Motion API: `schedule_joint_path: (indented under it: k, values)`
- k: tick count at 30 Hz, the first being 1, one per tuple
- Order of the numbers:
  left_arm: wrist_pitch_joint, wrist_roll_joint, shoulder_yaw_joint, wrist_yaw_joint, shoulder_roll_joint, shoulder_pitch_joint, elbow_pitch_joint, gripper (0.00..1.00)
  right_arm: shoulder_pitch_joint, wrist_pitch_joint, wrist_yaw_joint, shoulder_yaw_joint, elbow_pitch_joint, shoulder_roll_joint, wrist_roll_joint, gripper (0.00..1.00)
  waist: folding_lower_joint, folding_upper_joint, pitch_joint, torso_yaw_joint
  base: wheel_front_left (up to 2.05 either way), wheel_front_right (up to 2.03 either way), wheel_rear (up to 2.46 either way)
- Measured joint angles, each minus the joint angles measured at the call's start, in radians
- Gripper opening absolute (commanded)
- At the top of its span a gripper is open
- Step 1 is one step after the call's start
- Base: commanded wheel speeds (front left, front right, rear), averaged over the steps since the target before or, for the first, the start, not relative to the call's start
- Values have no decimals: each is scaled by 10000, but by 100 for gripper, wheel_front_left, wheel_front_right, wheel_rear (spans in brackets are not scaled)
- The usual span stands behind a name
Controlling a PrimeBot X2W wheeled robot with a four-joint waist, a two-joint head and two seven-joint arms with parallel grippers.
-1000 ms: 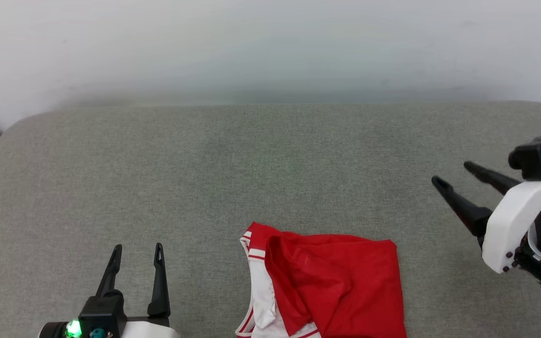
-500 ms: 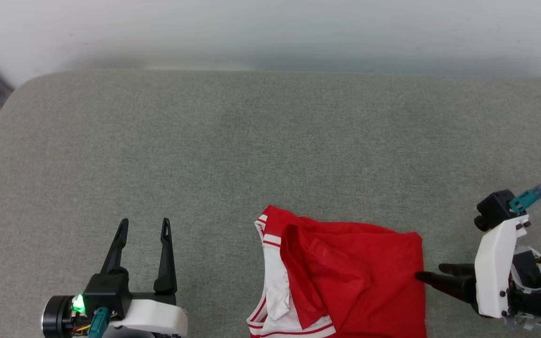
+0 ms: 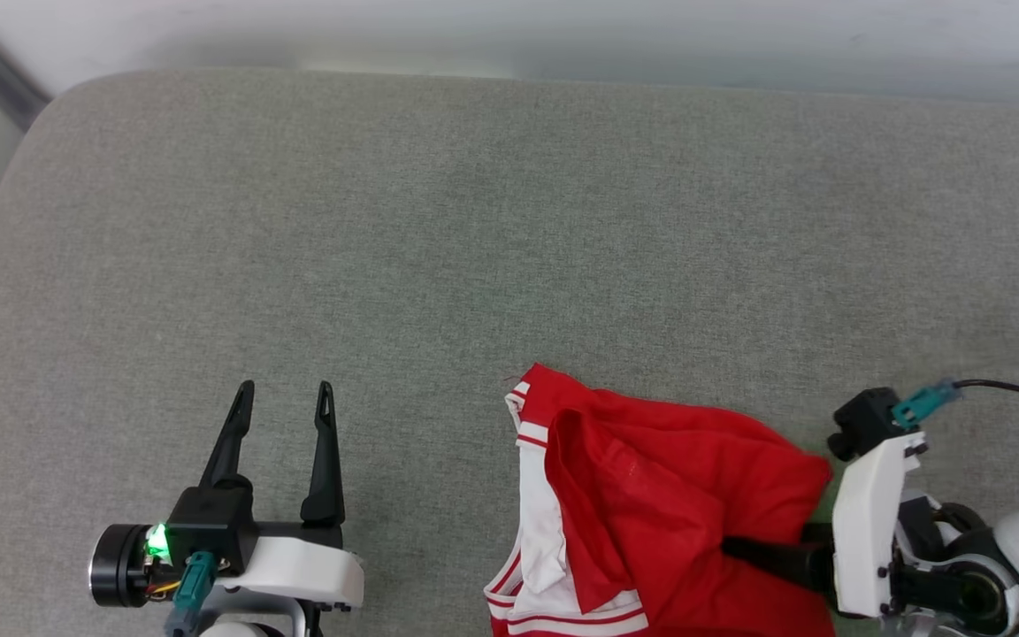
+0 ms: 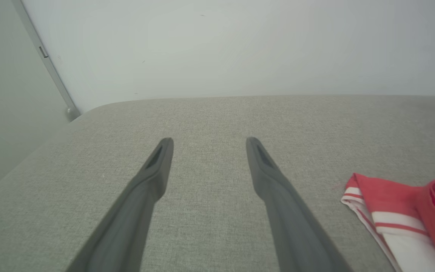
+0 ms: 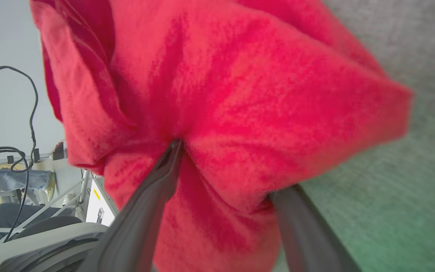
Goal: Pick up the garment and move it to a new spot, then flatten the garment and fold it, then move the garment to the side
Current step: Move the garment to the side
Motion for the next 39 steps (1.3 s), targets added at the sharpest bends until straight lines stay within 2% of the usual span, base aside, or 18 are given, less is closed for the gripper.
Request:
schedule_joint_path:
  k: [4,5,6,7,13,18,23,30,35,39]
  values:
    - [0,-8,-25,0,0,-118,54,100,-236,-334,4,608,234,10,-117,100,0,0,33,83,0,0,0]
    - [0,-13,-36,0,0,-131,65,100,-294,-428,4,752,268,-25,-134,78,0,0,21,103,0,0,0]
    - [0,-15,-46,0,-2,-132,77,100,-370,-596,6,917,290,-71,-221,9,0,0,-1,119,0,0,0]
    - [0,-17,-46,2,-2,-132,88,100,-398,-798,6,1028,343,-90,-274,0,0,0,-27,130,0,0,0]
    - [0,-86,0,63,-8,50,144,100,-859,-1638,2,1636,286,-328,-171,0,1,0,-372,115,0,0,0]
    - [0,-125,36,94,-8,297,128,100,-1633,-1919,-6,2230,-596,-1078,-322,0,0,0,-757,-194,0,0,0]
    - [0,-180,48,194,-12,512,38,100,-2412,-1845,-8,2709,-1657,-1939,-497,0,0,0,-992,-875,0,0,0]
    - [0,-211,178,234,-8,531,-165,100,-3486,-1542,-8,3005,-2874,-3195,-1003,0,0,1,-1007,-2183,0,0,0]
    - [0,-128,180,201,-13,335,-313,100,-3706,-1576,-8,2817,-2955,-3879,-1235,0,0,0,-682,-3022,0,0,0]
    - [0,10,173,117,-15,46,-366,100,-3825,-1839,-6,2600,-2380,-4236,-1599,0,1,0,-137,-3353,0,0,0]
